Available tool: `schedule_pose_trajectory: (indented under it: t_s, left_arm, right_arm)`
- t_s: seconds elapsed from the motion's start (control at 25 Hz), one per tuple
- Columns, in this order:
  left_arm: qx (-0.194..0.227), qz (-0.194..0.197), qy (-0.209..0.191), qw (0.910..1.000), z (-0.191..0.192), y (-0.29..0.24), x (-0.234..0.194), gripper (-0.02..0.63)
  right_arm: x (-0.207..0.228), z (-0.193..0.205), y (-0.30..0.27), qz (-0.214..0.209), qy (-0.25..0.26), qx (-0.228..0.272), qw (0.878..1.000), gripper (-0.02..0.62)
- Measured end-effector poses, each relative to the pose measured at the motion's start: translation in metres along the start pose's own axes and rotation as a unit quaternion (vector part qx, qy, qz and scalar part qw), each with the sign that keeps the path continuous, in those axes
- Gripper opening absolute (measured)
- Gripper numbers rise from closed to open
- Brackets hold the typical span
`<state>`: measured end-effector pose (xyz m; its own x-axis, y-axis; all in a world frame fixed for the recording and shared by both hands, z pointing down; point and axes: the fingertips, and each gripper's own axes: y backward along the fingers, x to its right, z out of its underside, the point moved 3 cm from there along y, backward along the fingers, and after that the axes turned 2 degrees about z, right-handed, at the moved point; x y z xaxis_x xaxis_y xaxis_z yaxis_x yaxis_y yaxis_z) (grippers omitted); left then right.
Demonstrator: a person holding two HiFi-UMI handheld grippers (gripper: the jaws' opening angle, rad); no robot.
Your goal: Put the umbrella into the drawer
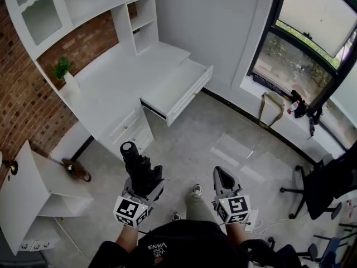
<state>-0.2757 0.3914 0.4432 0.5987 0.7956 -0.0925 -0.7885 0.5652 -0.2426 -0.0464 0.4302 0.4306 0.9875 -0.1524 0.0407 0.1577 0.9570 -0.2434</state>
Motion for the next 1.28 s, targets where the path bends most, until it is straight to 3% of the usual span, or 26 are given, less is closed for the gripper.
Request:
schedule_pose_trajectory:
  t_s: [0.28,0.8,1.0,1.28]
  left_arm:
    - [-0.014,-0.019,0.007,0.9997,-0.002,-0.063,-0.050,0.267]
    - [-0.032,-0.052,0.001,0.9981,-0.050,-0.225,-0.117,0.266]
    - [-0.054,-0.059,0.010,0.9968,-0.049,-0.260,-0.142,0.265]
    - [-0.082,-0.049,0.025,0.9951,-0.036,-0.307,-0.192,0.267]
  right_arm:
    - [0.035,-0.010,-0.086,-0.020,0.001,0.000,1.000,-0.002]
    - [0.153,-0.045,-0.224,-0.064,0.014,-0.009,0.998,-0.002]
    - [0.169,-0.048,-0.261,-0.085,0.018,-0.017,0.996,-0.002]
    - [0.181,-0.047,-0.312,-0.077,0.003,-0.031,0.997,-0.002]
